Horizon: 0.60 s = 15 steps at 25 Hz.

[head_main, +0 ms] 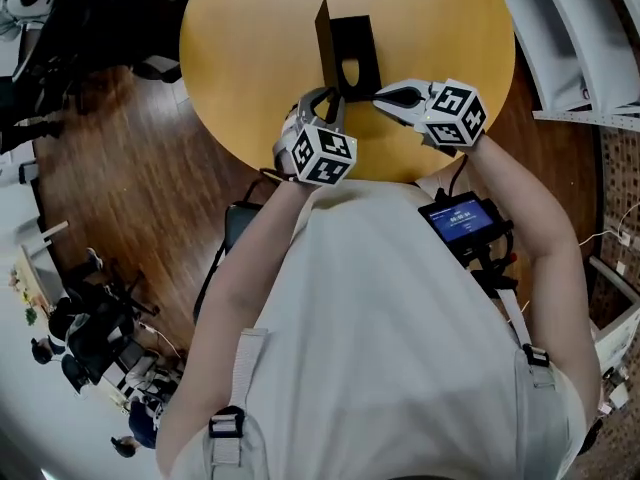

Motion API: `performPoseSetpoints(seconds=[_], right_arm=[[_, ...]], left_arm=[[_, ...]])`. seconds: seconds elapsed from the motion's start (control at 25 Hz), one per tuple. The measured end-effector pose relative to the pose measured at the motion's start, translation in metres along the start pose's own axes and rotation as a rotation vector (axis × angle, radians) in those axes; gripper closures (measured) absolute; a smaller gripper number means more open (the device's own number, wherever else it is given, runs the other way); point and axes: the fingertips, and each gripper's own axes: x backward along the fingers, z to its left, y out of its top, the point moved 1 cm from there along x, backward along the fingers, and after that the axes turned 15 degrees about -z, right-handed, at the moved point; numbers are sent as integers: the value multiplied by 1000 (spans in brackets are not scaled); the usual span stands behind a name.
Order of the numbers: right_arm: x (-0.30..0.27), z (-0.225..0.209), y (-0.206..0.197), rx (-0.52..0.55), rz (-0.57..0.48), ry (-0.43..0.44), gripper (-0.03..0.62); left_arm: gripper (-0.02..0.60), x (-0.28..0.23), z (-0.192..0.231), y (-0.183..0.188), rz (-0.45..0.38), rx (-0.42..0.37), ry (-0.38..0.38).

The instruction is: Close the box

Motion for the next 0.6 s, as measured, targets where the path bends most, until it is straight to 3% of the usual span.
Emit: performPoseSetpoints(seconds=[0.16,0.24,0.44,0.6], right_arm=[[10,-12,-3,-27,-42,-48,592],[13,-16,-2,-37,-61,-67,592],[18,-21,-6,-54,-72,-93,592],[21,-25,-3,-50,-59,-107,592]], left_arm=[[512,1,-5,14,-3,-207,-13],[512,-4,-15,14,-2,-246,-64],[512,-18,-23,17,-4,-235,-141],[512,-17,-21,21,-31,-141,-150]])
